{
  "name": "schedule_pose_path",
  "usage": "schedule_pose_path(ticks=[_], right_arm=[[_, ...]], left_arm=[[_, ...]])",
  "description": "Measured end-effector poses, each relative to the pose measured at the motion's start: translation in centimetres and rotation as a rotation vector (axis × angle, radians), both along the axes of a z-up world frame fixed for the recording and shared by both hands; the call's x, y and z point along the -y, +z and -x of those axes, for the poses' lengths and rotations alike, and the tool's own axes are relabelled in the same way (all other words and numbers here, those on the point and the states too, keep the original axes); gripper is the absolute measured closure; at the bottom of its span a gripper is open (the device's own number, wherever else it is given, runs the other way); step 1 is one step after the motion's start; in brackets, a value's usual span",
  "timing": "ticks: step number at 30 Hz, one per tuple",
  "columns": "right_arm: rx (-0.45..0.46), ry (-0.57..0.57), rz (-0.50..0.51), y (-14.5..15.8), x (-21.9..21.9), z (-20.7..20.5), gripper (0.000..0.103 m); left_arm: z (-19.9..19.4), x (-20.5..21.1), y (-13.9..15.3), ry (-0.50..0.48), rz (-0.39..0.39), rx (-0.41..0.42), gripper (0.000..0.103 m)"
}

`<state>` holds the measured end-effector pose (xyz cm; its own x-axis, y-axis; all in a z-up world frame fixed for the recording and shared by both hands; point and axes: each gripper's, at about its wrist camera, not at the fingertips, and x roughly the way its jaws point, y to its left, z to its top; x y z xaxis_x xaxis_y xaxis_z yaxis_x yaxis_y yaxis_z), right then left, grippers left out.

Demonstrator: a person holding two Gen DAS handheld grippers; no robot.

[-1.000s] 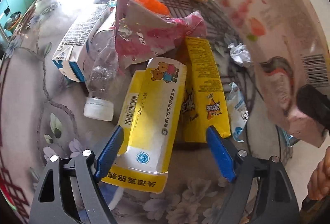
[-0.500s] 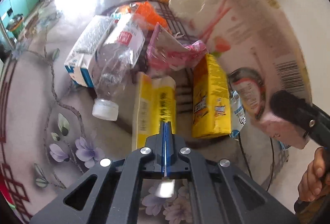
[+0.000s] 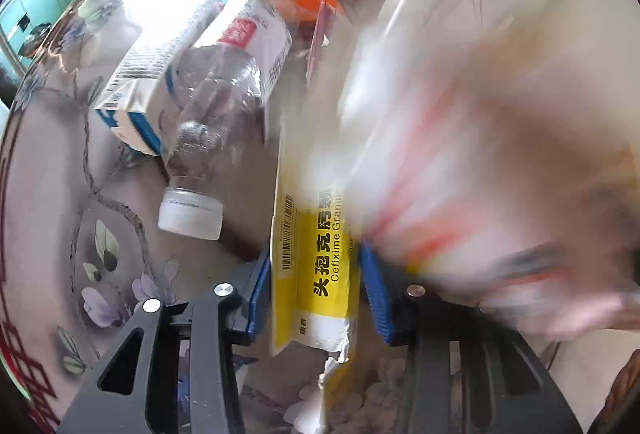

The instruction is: Collect trash

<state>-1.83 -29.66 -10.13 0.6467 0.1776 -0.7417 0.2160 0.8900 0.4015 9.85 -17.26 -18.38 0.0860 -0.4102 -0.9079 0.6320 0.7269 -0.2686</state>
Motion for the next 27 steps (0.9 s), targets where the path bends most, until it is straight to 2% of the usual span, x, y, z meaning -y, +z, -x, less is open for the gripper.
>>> schedule_pose_path(ticks=[3,5,8,12,15,17,19,23,27], right_arm=[[0.007,-0.015,-0.006,0.1,0.2,0.2,0.074],[0.010,-0.010,-0.009,0.2,-0.1,0.1,0.079],[0.004,0.012,-0.012,0.0,-1.0,-0.4,0.091],[-0.025,0.024,-0.005,-0.7,-1.7,-0.8,0.091],[-0.057,-0.057,-0.006,-1.7,0.0,0.0,0.067],[-0.081,-0.132,-0.033,-2.6,1.8,1.2,0.066],[-0.120,-0.177,-0.045,-3.7,2.8,1.8,0.059],[-0.147,-0.226,-0.131,-5.3,3.0,1.8,0.054],[-0.124,-0.212,-0.082,-4.4,1.3,0.1,0.053]], left_arm=[[0.7,-1.1,2.0,0.004,0.048,0.041,0.068],[1.5,-2.1,3.3,0.008,0.079,0.070,0.068],[1.4,-3.7,5.1,0.026,0.117,0.094,0.069],[1.9,-5.6,6.4,0.059,0.132,0.111,0.069],[1.8,-7.4,6.9,0.091,0.156,0.101,0.069],[1.6,-8.5,6.7,0.108,0.171,0.095,0.069],[1.5,-10.0,6.8,0.133,0.190,0.085,0.069],[0.9,-11.5,6.5,0.174,0.210,0.057,0.068],[0.6,-12.4,6.4,0.191,0.218,0.053,0.068]])
